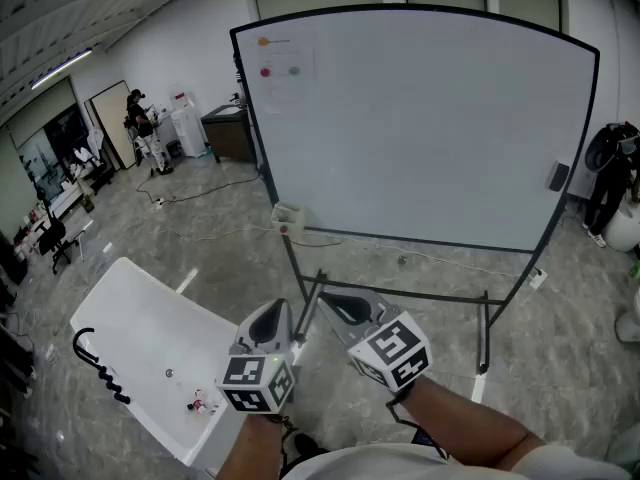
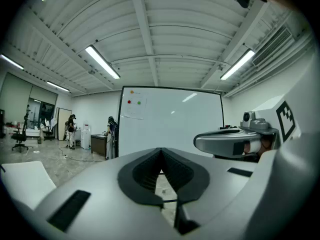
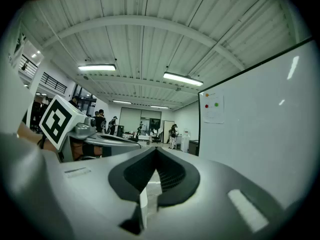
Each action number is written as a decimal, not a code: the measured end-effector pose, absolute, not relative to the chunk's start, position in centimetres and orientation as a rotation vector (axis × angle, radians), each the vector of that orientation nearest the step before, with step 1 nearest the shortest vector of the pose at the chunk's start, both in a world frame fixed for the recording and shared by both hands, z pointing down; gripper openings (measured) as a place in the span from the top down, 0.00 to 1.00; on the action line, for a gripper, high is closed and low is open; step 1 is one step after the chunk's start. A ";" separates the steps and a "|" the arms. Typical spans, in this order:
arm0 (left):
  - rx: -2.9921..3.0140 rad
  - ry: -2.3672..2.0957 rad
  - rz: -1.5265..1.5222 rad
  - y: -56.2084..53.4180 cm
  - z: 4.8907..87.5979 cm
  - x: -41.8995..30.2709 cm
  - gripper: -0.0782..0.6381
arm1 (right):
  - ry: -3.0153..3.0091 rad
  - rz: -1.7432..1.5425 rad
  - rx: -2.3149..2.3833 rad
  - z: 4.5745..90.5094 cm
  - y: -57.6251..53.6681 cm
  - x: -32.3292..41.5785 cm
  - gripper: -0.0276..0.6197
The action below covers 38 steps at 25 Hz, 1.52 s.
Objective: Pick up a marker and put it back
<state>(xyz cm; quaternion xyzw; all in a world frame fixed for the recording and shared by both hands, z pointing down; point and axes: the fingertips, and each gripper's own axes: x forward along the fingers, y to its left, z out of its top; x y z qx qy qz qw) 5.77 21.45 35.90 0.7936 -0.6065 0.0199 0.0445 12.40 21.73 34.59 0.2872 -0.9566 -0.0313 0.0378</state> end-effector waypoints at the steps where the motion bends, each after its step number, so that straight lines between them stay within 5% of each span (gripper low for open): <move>1: 2.426 -1.851 0.059 21.2 36.0 5.7 0.89 | -2.937 -0.098 0.886 34.6 21.4 12.3 0.95; 16: 2.443 -1.752 0.038 16.7 38.1 0.6 0.89 | -2.936 -0.050 0.749 36.5 18.2 5.6 0.95; 30: 2.524 -1.575 0.077 10.0 39.2 -12.1 0.89 | -2.881 0.038 0.810 38.2 10.7 -7.8 0.95; 38: 2.462 -1.526 0.067 2.9 42.5 -13.0 0.89 | -2.840 0.076 0.797 41.4 2.4 -8.3 0.95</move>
